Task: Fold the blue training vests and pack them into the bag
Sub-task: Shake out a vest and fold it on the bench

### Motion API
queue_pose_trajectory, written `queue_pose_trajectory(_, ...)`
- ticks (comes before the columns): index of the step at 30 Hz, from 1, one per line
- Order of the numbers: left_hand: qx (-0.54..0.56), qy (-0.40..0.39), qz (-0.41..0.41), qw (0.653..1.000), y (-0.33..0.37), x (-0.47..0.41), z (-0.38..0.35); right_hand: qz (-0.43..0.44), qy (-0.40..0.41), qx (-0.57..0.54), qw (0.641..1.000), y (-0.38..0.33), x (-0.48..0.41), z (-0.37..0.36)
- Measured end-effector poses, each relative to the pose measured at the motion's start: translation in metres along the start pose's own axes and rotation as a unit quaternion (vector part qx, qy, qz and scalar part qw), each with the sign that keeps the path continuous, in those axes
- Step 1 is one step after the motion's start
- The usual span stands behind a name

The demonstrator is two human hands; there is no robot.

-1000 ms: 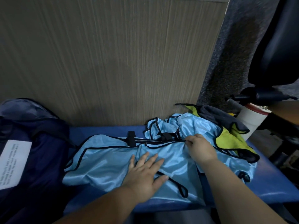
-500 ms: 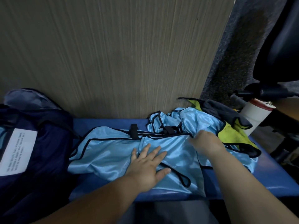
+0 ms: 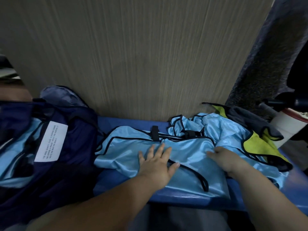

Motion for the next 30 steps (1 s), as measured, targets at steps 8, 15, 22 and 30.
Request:
queue_pose_trajectory(8, 0.08, 0.004, -0.008, 0.997, -0.019, 0.001, 0.015, -0.057, -0.108, -0.114, 0.986, 0.033, -0.012, -0.023)
queue_pose_trajectory(15, -0.021, 0.11, 0.154, 0.982, -0.095, -0.012, 0.08, 0.04, -0.016, -0.084, 0.996, 0.01, 0.003, 0.0)
queue_pose_trajectory(22, -0.053, 0.04, 0.187, 0.98, -0.137, -0.018, 0.059, 0.054, 0.006, -0.05, 0.997, 0.016, 0.012, 0.028)
queue_pose_trajectory(30, 0.114, 0.17, 0.088, 0.975, -0.119, -0.028, 0.094, 0.033, -0.023, -0.102, 0.994, 0.03, 0.018, 0.039)
Point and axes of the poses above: each hand's wrist, its own x-axis away from the middle knuckle, its own z-axis out of the back of the hand, y = z × x, the point moved 6 cm from there along -x, towards the middle knuckle, and after that the axes turned 8 degrees about -y, right-handed, at the moved point
